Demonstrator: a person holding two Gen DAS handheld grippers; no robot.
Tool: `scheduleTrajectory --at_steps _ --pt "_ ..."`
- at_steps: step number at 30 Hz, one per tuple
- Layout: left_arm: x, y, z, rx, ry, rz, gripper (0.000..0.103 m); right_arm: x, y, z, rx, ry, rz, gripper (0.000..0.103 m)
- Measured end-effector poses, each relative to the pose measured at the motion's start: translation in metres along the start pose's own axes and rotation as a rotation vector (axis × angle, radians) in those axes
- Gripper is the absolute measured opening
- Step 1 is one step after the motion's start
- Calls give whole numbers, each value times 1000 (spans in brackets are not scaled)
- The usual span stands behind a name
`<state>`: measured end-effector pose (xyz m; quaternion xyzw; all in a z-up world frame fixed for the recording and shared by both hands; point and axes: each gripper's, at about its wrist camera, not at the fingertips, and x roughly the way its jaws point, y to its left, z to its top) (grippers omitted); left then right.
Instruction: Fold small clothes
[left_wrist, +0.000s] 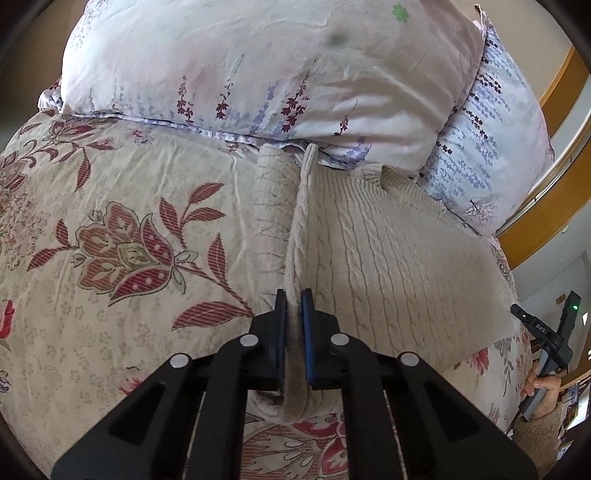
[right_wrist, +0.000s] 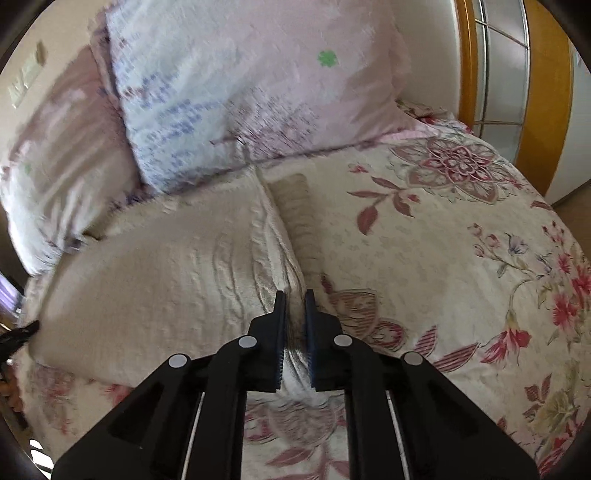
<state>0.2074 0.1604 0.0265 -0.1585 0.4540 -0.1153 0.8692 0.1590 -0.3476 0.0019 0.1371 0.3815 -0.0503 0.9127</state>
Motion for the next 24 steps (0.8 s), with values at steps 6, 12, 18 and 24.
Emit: scheduleTrajectory --at_steps 6,12,18,24 --pt "2 0 -5 0 -12 3 9 15 17 7 -65 -12 -82 11" --pt "-12 -3 -3 1 -41 0 25 0 13 15 -7 -27 -52 37" --pt "-17 -35 -1 106 -100 18 44 8 61 18 -113 -14 98 42" --pt "7 -41 -5 122 -37 47 44 34 99 17 -205 35 108 58"
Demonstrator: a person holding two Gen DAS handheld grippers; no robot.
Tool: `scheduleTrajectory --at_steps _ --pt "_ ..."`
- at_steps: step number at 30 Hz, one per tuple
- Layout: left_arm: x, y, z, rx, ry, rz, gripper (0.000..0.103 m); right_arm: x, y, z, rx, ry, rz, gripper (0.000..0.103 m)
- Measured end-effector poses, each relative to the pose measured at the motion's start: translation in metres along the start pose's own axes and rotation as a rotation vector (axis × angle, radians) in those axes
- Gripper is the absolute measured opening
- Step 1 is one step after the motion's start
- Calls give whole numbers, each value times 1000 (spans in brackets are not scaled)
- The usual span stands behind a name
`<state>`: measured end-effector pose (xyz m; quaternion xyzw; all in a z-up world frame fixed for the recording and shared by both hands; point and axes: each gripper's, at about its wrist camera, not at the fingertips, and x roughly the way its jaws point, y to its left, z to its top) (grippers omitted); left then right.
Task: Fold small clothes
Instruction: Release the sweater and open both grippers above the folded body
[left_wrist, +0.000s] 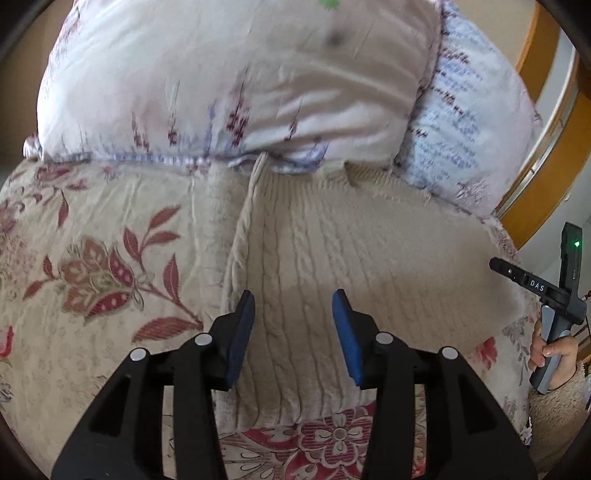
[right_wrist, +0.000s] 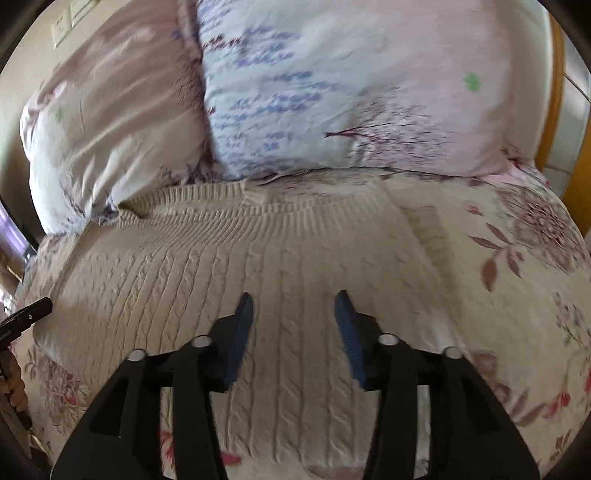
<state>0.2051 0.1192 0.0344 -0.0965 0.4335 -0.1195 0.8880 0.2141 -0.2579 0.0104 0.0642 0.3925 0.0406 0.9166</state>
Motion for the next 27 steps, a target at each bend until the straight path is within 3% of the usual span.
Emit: scheduleTrajectory --at_steps 2,7,12,18,27 --pt "7 3 -3 2 18 7 44 17 3 -3 -28 51 -37 61" --pt "5 0 -5 4 17 4 43 20 8 -6 -64 37 -58 63" --pt "-15 27 6 -168 -33 -118 47 12 14 -8 -67 24 -72 63" --pt "-6 62 22 -326 19 -116 47 5 34 -5 -86 -6 -37 64" --pt "23 70 30 -410 72 -142 53 19 49 -9 -106 28 -53 69"
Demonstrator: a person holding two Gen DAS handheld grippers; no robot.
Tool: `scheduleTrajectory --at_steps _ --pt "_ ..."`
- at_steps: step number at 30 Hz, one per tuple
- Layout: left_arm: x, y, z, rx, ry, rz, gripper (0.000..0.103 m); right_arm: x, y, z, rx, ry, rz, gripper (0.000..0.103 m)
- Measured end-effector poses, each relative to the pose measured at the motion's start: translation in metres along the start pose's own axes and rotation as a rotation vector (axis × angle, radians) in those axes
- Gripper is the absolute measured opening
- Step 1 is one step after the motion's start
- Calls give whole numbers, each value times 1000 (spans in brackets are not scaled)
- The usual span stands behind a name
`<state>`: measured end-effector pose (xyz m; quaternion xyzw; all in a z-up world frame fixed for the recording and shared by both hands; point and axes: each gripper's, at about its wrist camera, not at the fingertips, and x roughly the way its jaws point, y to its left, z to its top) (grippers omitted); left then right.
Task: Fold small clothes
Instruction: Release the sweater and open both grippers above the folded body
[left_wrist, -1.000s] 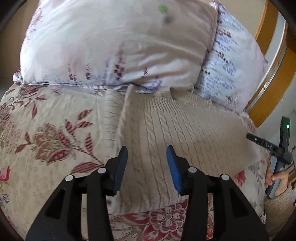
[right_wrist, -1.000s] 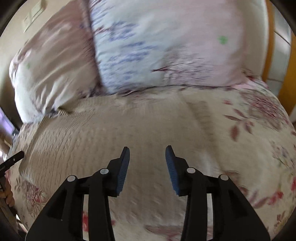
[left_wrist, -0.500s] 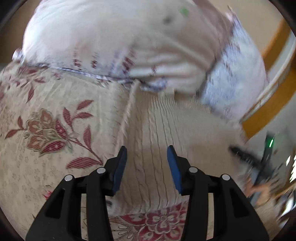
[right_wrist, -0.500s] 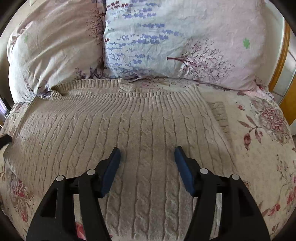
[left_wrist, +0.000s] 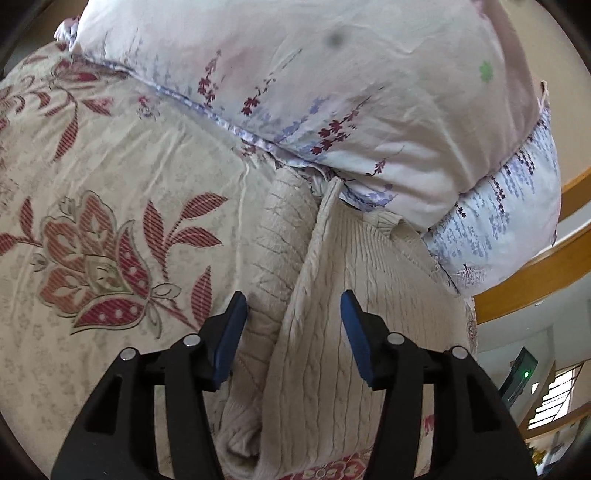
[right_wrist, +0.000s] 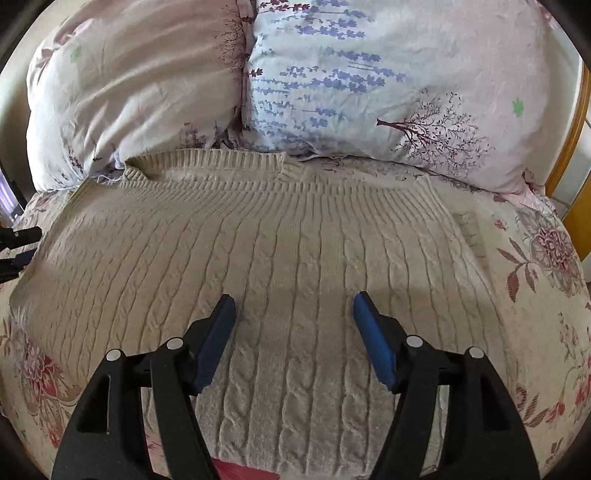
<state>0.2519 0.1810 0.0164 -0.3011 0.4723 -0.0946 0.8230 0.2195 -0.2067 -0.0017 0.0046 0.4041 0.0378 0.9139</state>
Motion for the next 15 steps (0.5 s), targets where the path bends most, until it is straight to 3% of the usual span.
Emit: scheduleTrajectory --at_steps 15 --pt "17 -9 8 9 -43 18 54 3 2 -2 14 -24 16 76"
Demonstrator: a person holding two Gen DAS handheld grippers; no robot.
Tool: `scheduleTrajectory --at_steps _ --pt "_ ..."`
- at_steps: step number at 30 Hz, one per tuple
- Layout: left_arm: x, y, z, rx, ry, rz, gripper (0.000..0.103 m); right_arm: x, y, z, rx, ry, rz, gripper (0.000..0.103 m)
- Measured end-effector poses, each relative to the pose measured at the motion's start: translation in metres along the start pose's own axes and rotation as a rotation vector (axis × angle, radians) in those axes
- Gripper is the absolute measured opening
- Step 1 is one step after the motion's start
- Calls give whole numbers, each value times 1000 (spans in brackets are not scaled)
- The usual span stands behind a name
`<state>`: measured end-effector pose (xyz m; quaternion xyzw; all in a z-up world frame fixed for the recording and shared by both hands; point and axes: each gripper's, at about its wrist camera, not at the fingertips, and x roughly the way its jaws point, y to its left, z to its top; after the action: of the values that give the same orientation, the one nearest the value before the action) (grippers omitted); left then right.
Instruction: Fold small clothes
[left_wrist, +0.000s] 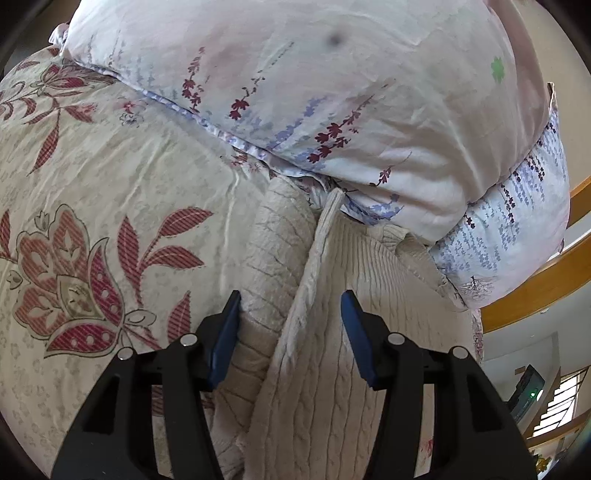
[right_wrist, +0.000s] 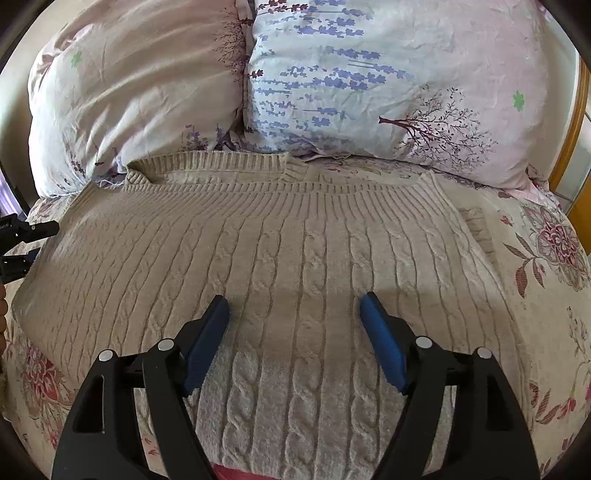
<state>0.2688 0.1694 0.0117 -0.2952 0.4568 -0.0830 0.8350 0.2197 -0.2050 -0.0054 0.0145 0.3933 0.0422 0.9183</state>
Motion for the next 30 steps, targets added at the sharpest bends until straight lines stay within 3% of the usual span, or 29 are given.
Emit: scheduleTrajectory --at_steps 8,10,12,15,25,30 --pt "4 -3 -3 -10 20 -28 49 1 -1 0 -2 -5 7 77" --pt "7 -3 -5 -31 30 -43 34 1 -1 1 -1 -7 7 77" --pt "10 0 -6 -78 52 -82 26 1 -1 1 1 -7 8 77" --pt "7 0 -4 -121 46 -119 22 0 -1 2 6 -3 15 77" --pt "-23 -41 -5 -82 -17 -225 18 -3 -3 2 23 -6 41 77" --pt "-35 -68 -10 -60 -43 -271 16 -27 -29 -1 156 -73 198 77"
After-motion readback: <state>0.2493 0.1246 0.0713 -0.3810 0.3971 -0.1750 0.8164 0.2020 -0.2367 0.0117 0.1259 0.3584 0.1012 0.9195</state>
